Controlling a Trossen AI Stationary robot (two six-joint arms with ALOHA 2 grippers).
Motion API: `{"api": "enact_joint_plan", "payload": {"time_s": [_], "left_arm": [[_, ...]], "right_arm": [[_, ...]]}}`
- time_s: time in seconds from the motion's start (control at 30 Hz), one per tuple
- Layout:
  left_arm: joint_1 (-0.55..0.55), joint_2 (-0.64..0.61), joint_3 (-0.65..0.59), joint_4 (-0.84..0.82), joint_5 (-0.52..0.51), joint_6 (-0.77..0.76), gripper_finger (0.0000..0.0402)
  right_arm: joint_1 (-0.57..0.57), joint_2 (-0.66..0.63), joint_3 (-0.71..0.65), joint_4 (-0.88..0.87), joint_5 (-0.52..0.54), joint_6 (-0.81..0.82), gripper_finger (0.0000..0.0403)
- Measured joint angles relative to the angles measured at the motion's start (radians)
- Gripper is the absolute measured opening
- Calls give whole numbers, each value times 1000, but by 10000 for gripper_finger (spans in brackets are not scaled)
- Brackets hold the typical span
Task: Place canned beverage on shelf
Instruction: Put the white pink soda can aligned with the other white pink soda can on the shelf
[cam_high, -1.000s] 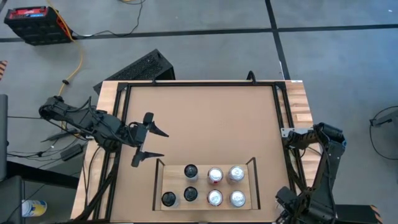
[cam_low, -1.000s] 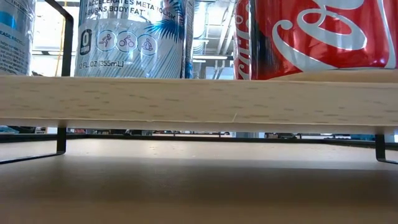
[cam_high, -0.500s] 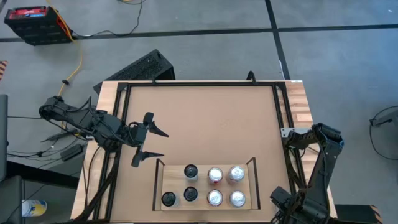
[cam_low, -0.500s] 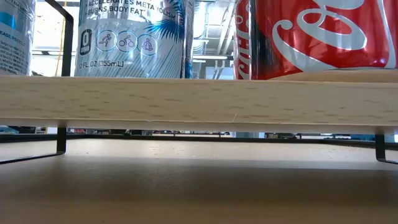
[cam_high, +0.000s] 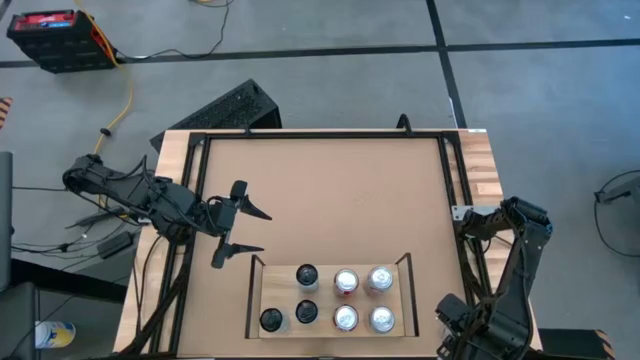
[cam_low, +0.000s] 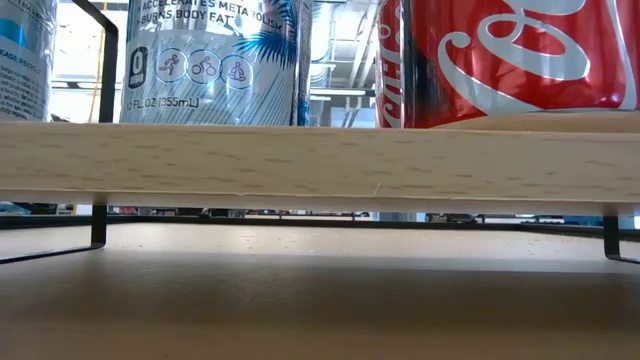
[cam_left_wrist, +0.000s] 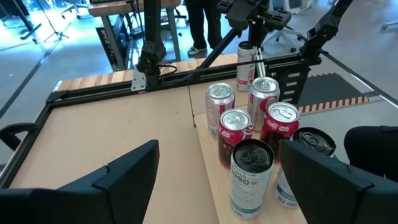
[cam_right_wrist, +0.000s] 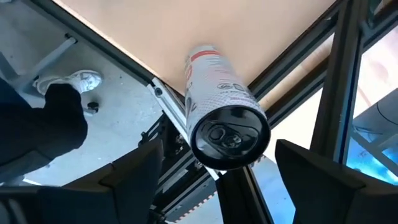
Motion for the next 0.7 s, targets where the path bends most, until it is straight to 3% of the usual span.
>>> {"api": "enact_joint_plan", "payload": {"time_s": [0.3,0.7], "left_arm": [[0,0,0,-2,0,-5,316],[0,0,0,-1,0,-25,316]], "right_arm": [[18,-2,-20,4,-2,54,396],[62,-2,-133,91,2,80,399]]}}
